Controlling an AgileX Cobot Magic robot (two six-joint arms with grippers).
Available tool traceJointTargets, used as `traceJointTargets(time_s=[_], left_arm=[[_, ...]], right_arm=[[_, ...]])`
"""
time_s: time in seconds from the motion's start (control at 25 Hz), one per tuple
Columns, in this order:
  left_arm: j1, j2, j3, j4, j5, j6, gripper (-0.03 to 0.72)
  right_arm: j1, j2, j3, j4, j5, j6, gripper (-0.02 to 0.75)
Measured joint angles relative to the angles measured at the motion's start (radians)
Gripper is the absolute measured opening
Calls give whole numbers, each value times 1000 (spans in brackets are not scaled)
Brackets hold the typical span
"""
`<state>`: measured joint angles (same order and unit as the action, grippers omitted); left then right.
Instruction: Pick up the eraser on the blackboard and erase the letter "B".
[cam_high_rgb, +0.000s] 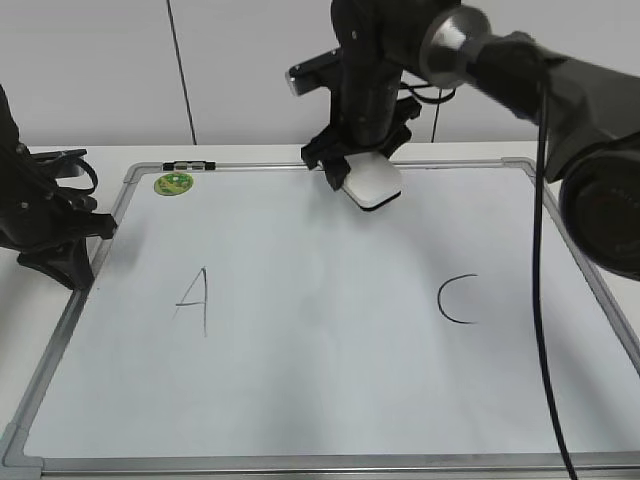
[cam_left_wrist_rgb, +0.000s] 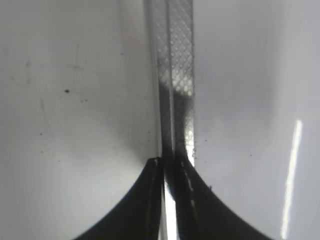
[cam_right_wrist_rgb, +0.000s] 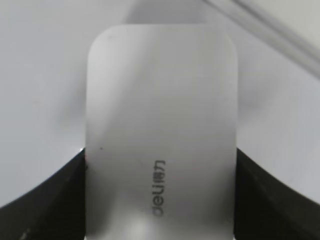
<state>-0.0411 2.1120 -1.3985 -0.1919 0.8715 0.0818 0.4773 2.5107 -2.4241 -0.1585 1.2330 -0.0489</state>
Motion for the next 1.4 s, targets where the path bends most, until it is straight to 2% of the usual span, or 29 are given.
traceJointTargets(time_s=[0.24, 0.56, 0.68, 0.88, 1.0, 1.12, 1.16, 1.24, 1.4], left_arm=[[0, 0, 0, 2, 0, 0, 45], [0, 0, 0, 4, 0, 0, 45], [0, 0, 0, 4, 0, 0, 45], [0, 0, 0, 4, 0, 0, 45], [0, 0, 0, 6, 0, 0, 45], [0, 0, 0, 6, 0, 0, 45], [0, 0, 0, 6, 0, 0, 45], [0, 0, 0, 6, 0, 0, 45], [0, 0, 0, 6, 0, 0, 46]], right_arm=[[0, -100, 36, -3, 4, -13, 539], [-12, -220, 248, -9, 8, -25, 539], [-40, -268, 332, -9, 8, -26, 539], [-137, -403, 553, 8, -4, -16, 538], [-178, -484, 689, 8, -69, 7, 538], [-239, -599, 928, 10, -223, 69, 538], [-242, -604, 940, 13, -231, 76, 538], [-291, -659, 1089, 27, -341, 108, 538], [-376, -686, 1218, 41, -428, 121, 538]])
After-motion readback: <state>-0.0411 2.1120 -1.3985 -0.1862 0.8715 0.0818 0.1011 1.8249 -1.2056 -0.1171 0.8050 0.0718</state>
